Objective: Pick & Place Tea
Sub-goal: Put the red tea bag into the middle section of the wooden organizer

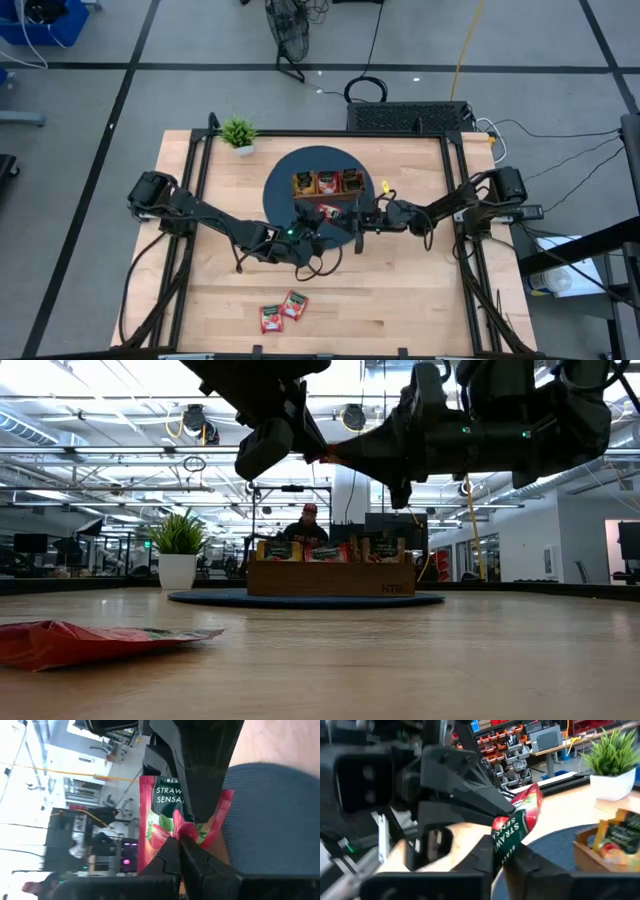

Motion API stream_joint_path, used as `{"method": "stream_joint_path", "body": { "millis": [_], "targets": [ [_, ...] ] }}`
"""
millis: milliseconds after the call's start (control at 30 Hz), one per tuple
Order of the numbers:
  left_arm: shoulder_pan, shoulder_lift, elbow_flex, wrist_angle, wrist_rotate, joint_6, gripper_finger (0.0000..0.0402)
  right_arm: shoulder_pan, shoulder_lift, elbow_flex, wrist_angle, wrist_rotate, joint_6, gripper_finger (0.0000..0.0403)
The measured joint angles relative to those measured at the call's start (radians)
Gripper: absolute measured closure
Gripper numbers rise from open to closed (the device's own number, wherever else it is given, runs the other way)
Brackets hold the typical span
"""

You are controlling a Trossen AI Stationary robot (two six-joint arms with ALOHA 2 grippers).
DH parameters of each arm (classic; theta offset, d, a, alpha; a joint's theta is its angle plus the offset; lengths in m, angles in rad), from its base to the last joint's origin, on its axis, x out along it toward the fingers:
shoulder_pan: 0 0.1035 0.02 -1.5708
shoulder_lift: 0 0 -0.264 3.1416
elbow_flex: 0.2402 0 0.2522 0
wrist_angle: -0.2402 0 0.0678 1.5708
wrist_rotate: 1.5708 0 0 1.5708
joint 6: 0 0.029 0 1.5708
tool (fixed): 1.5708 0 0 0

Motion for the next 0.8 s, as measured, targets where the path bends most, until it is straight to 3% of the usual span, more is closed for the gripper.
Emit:
{"method": "stream_joint_path", "body": {
  "millis": [133,233,367,500,600,667,800],
  "targets": [
    [0.002,0.0,0.001,0.005,0.012,-0.097,0.0381,0.008,-0.035,-0.002,-0.025,0.005,-0.075,0.0398],
    [-0.005,-0.002,0.002,-0.008,0.014,-0.199,0.0363,0.013,-0.12,-0.001,-0.169,0.037,-0.142,0.04],
    [-0.028,-0.001,0.001,-0.066,0.015,-0.336,0.0347,0.013,-0.29,0.003,-0.497,0.105,-0.211,0.0401],
    [-0.04,-0.001,0.0,-0.089,0.033,-0.451,0.0342,0.015,-0.436,0.125,-1.034,-0.033,-0.249,0.0401],
    [-0.006,-0.001,0.0,-0.065,0.19,-0.517,0.0341,0.037,-0.44,0.286,-1.474,-0.097,-0.256,0.0402],
    [0.036,-0.001,0.0,-0.035,0.375,-0.579,0.034,0.058,-0.403,0.377,-1.727,-0.105,-0.278,0.0402],
    [0.151,0.0,0.0,0.069,0.797,-0.769,0.034,0.114,-0.316,0.457,-1.921,-0.098,-0.337,0.0402]
  ]
}}
